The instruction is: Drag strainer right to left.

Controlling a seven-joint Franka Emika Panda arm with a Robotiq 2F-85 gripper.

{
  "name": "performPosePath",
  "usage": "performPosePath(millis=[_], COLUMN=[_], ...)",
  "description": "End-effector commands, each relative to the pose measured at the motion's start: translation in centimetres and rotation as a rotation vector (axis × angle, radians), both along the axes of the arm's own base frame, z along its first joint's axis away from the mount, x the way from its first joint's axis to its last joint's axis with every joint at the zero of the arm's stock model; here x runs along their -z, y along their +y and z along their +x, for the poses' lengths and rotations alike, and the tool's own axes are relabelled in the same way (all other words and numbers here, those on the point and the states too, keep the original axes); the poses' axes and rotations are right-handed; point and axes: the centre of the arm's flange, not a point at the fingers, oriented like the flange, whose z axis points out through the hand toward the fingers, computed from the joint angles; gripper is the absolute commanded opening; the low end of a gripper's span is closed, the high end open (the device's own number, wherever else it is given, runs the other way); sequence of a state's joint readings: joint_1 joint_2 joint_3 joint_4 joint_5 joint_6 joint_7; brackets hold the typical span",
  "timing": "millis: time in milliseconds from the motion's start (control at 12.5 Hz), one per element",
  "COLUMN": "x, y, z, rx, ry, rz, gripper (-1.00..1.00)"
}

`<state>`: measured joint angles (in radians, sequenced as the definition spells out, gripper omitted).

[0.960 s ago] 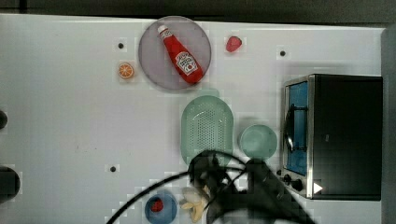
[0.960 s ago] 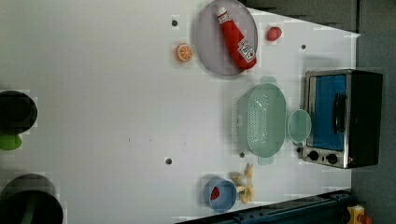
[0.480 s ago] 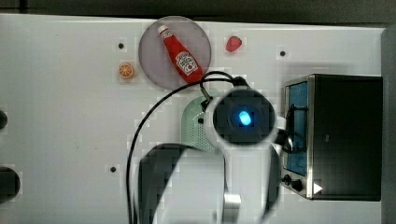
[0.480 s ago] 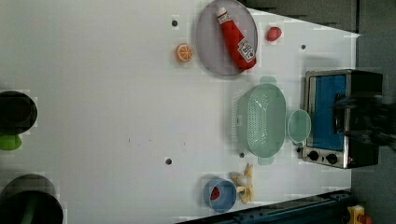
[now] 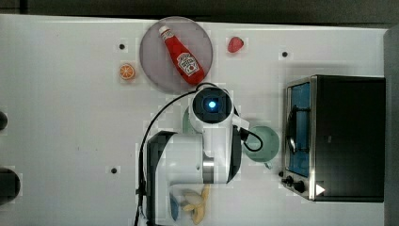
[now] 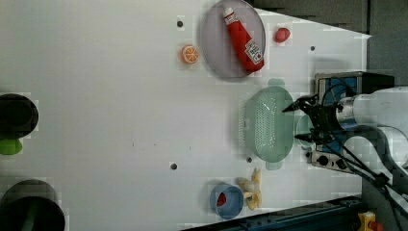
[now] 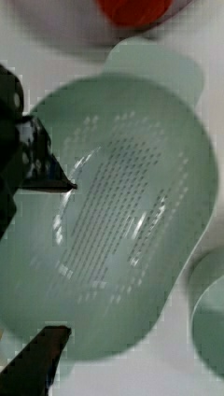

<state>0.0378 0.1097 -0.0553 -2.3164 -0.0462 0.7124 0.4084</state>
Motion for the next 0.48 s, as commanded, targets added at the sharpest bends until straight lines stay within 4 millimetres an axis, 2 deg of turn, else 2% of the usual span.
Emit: performPosePath(millis=[80, 320, 480], x=[2.1, 7.8, 10.9], y=[0.1, 1.1, 1.9], z=[-0.1, -0.9, -1.4], rx=[0.224, 0.314, 0.306], ry=[-0.049, -0.082, -0.090], rz=[-0.023, -0.026, -0.019], gripper=[1.00, 1.00, 1.00])
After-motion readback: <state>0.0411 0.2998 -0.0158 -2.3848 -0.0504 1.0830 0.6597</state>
